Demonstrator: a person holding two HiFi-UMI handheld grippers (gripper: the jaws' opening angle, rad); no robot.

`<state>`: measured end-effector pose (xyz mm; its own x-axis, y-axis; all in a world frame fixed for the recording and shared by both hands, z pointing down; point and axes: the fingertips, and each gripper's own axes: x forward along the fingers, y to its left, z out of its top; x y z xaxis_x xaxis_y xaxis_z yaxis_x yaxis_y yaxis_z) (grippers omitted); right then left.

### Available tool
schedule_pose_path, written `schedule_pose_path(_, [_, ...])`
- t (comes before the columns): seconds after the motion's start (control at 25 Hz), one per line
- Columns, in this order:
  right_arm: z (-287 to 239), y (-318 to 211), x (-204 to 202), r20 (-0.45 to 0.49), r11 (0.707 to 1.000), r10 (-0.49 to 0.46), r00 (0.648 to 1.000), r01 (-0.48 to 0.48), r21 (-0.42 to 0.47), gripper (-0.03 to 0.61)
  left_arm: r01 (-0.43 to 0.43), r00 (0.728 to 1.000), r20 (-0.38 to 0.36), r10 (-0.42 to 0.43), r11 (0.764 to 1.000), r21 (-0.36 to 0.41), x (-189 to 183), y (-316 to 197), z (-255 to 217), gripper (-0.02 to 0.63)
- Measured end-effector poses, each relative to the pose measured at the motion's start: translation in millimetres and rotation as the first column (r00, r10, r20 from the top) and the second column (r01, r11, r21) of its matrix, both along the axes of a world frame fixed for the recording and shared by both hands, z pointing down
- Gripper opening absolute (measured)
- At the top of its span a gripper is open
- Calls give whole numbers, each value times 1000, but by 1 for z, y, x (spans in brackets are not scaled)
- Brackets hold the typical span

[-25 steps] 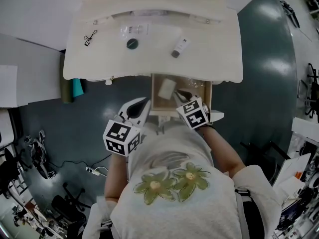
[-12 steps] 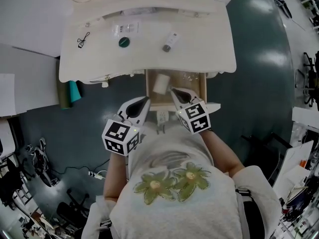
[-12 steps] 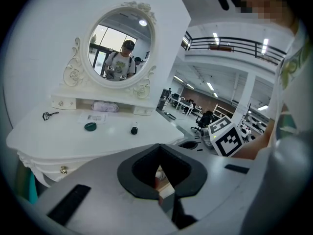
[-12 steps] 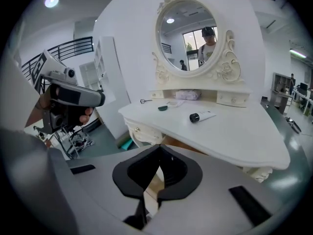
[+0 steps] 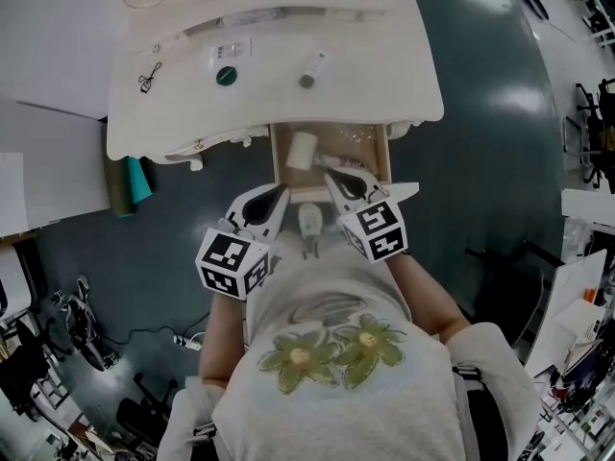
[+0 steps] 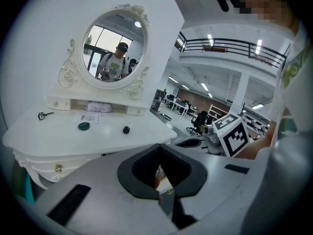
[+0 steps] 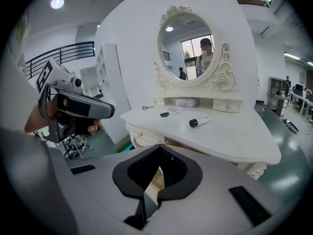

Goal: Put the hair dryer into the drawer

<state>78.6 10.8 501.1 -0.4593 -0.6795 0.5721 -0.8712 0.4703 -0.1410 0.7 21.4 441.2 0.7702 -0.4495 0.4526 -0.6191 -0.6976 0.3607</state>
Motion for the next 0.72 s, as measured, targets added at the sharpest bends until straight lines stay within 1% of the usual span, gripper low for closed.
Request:
schedule_pose_path(0.32, [1, 11, 3, -16, 1000, 25, 1000, -25, 11, 21, -18, 1000, -3, 17, 1000, -6, -1, 14, 5, 8])
schedule_pose_path(0.72, [-6, 19, 10, -31, 998, 50, 998, -49, 25, 21, -41, 999, -9, 41, 999, 19, 7, 21, -4, 8])
